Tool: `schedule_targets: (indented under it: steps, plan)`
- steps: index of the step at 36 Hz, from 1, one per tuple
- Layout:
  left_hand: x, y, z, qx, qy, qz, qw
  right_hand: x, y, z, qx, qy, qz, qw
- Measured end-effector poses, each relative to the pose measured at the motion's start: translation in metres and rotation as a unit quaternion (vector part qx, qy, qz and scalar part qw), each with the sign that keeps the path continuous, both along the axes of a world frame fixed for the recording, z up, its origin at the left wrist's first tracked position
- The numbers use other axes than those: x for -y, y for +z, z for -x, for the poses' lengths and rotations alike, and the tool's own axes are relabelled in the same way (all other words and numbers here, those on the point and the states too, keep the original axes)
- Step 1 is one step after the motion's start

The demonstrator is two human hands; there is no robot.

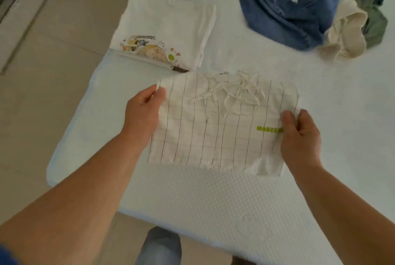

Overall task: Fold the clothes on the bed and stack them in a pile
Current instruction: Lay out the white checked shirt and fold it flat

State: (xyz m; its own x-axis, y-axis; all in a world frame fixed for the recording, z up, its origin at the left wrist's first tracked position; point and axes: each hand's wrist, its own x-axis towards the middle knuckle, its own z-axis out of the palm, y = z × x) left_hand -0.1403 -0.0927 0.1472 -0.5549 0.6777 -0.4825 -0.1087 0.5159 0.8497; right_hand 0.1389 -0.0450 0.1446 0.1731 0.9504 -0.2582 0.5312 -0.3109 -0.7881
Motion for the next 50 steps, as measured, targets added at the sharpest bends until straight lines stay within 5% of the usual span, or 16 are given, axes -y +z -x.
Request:
schedule_targets:
  steps: [10,20,32,35,41,50]
  plan:
    - [-0.041,0.011,0.108,0.052,0.037,-0.04,0.997,-0.061,0.008,0.107,0.002,0.056,-0.07,0.996]
    - [-0.128,0.029,0.185,-0.011,0.031,-0.075,0.997,-0.141,0.024,0.187,-0.012,0.088,-0.104,0.991]
    - [-0.259,-0.02,0.26,-0.026,-0.029,-0.145,0.989,-0.242,-0.025,0.259,0.055,-0.013,-0.181,0.982]
    - [-0.269,-0.056,0.274,-0.017,-0.069,-0.113,0.991,-0.246,-0.064,0.267,0.072,-0.021,-0.137,0.988]
    - [-0.236,-0.127,0.278,0.043,-0.089,0.082,0.992,-0.224,-0.134,0.272,0.057,-0.035,0.107,0.992]
    - [-0.241,-0.124,0.285,-0.035,-0.163,0.094,0.981,-0.217,-0.124,0.27,-0.003,-0.05,0.119,0.992]
